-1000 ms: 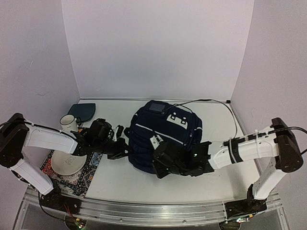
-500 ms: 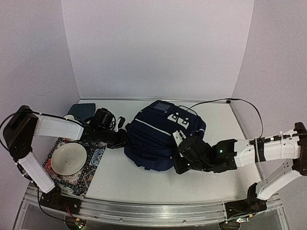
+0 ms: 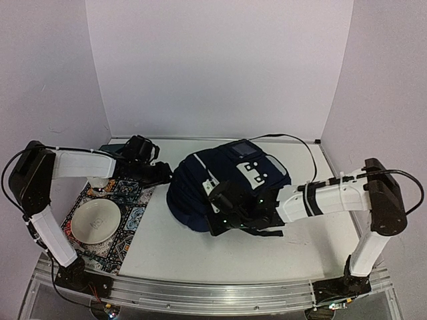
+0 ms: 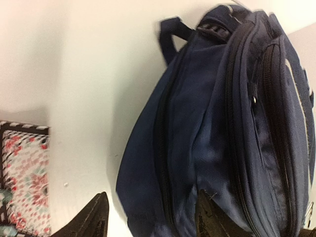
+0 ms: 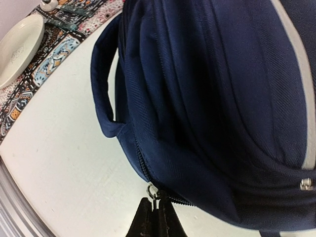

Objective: Pack the student bag
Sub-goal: Zip the student bag into the largest pocket of the bag, then hold the largest pocket of the student bag.

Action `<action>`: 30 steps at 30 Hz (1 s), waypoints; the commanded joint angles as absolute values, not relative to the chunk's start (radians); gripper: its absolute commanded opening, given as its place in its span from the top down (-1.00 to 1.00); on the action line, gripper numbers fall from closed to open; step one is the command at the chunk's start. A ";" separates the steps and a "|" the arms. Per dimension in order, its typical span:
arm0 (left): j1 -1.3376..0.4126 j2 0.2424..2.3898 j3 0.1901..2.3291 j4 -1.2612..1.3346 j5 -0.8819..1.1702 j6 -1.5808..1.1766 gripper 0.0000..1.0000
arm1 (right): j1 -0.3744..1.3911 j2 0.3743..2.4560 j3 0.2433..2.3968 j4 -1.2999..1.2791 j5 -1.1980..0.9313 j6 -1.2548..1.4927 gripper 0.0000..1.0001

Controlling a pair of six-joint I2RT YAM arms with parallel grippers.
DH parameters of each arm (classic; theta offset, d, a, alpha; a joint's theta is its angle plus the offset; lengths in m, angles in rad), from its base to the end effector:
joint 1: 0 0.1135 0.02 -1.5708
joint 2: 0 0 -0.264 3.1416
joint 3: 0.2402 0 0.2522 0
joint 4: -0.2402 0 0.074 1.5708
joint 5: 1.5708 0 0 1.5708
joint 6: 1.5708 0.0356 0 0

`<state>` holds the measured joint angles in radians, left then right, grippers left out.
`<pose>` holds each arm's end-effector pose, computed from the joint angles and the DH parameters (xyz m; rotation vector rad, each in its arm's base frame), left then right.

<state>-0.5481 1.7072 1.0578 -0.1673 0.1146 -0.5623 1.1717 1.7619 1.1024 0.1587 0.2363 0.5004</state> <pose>0.3070 -0.1922 0.1950 0.0388 2.4838 -0.6394 0.1615 0.3614 0.2179 -0.5644 2.0764 0.7731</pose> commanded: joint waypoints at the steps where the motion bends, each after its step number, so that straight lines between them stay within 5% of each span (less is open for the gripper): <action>1: -0.552 1.546 0.961 -0.144 0.134 -0.665 -0.32 | 1.180 1.839 1.223 0.199 0.173 0.478 1.00; 10: -0.655 1.421 0.775 0.045 0.252 -0.846 -0.39 | 1.180 1.911 1.276 0.235 0.148 0.484 1.00; 22: -0.764 1.553 0.800 0.150 0.264 -0.907 -0.26 | 1.180 1.891 1.245 0.253 0.138 0.497 1.00; 26: -0.790 1.585 0.802 0.157 0.261 -0.922 -0.07 | 1.180 1.872 1.227 0.253 0.150 0.494 1.00; 30: -0.807 1.585 0.806 0.161 0.250 -0.921 0.50 | 1.179 1.856 1.205 0.253 0.165 0.493 1.00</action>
<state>-0.7856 1.5784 0.7706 0.1253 0.2487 -0.9144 1.1717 1.9108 1.2210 0.2224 0.1716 0.4942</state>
